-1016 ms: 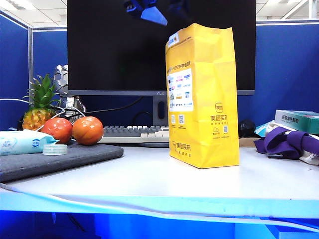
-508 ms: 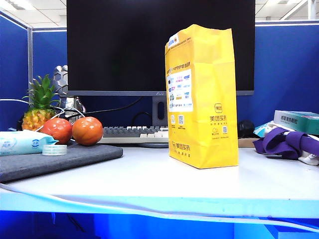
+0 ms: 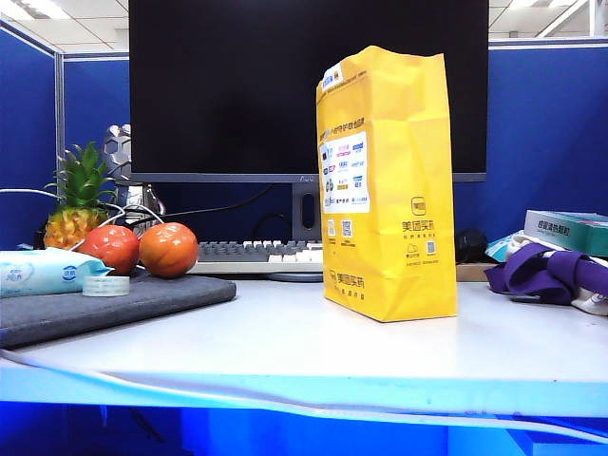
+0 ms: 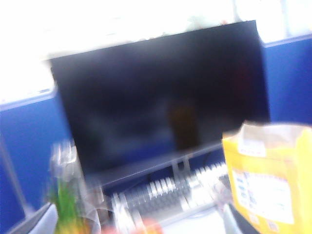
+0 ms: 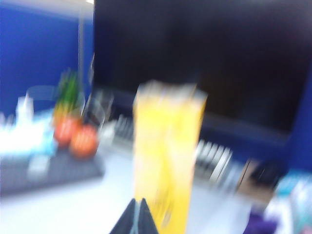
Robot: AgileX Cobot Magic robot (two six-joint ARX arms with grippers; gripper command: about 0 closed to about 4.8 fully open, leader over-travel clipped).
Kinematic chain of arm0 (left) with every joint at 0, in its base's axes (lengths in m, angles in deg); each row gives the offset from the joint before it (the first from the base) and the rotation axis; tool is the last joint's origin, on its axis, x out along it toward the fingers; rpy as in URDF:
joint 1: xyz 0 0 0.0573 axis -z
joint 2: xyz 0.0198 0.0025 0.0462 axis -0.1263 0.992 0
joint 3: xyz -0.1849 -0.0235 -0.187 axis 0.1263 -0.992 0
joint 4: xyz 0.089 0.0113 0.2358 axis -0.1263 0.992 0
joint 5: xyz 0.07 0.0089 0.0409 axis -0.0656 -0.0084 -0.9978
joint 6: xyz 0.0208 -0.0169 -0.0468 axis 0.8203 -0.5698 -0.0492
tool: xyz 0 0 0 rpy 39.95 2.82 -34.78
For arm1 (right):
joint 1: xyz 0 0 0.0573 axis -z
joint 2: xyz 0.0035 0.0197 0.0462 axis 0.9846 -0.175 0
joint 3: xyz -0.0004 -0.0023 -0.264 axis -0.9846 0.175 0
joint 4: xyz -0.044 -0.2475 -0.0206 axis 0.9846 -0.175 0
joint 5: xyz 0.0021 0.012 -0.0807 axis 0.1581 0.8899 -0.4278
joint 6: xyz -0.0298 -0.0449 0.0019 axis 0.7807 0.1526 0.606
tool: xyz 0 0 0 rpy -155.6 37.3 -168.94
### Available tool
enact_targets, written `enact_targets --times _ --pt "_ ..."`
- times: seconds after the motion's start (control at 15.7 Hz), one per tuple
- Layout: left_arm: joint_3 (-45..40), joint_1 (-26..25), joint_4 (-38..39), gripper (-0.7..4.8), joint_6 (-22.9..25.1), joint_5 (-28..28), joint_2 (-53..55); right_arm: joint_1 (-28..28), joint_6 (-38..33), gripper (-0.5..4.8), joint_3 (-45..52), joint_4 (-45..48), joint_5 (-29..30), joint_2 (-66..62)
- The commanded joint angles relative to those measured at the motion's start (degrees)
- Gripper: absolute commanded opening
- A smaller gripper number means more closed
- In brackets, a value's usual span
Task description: Pick up the kiwifruit and throw it into the yellow paper bag.
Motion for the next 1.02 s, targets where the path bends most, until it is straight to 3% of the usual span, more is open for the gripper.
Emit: enact_targets --times 0.06,0.19,0.38,0.51,0.57,1.02 --pt "-10.1 -0.02 0.07 4.79 -7.34 -2.03 -10.23 0.04 -0.72 -0.01 7.13 10.27 2.12 -0.02" --pt "-14.16 -0.02 0.2 4.79 -9.66 -1.88 -11.87 0.22 -0.7 -0.01 12.17 17.51 1.62 0.0" --pt "-20.68 -0.02 0.09 4.79 -11.52 -1.62 -11.78 0.35 -1.07 -0.01 18.27 20.83 -0.13 0.0" --pt "-22.49 -0.04 1.16 3.79 -11.52 -2.01 -11.78 0.33 -5.95 -0.01 18.69 21.03 -0.11 0.11" --pt "-22.49 -0.04 2.36 3.69 -11.52 -1.99 -11.82 0.28 -9.01 -0.01 18.67 21.59 -0.11 0.11" --pt "-22.49 -0.04 6.16 3.7 -11.26 -1.42 -11.87 0.31 -10.05 -0.01 18.67 20.5 -0.13 0.11"
